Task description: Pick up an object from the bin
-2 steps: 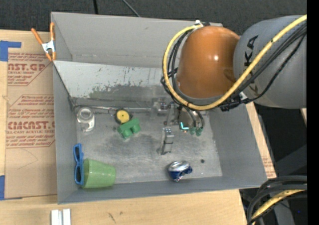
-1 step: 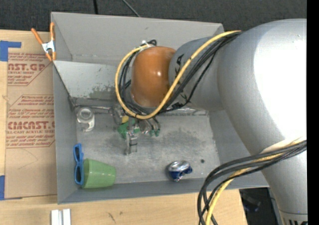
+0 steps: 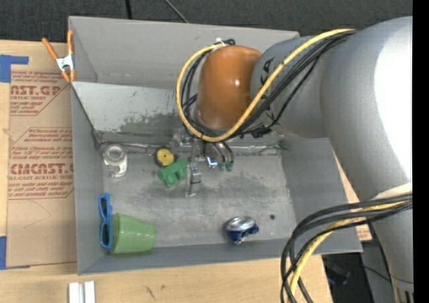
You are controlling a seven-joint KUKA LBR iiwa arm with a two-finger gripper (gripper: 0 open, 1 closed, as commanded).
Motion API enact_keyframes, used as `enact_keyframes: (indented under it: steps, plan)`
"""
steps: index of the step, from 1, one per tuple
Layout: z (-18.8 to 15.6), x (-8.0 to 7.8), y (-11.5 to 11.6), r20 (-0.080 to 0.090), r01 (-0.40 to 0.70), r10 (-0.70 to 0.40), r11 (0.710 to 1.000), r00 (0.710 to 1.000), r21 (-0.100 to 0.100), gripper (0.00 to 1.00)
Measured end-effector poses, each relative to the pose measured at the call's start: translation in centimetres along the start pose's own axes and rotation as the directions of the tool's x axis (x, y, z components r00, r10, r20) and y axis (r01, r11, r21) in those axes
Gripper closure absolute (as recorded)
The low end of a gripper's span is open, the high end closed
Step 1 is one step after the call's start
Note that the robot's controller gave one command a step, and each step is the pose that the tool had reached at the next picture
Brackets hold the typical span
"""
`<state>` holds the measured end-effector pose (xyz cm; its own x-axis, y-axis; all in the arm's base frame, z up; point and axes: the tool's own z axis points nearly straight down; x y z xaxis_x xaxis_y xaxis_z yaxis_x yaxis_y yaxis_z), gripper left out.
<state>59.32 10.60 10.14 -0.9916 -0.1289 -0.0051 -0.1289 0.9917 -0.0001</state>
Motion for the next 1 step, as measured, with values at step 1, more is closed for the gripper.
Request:
enact_keyframes:
  steps: [1]
  plan:
    - [-0.81,0.88,1.70,-0.004,-0.313,0.313,0.950,0.950,0.000,0.00]
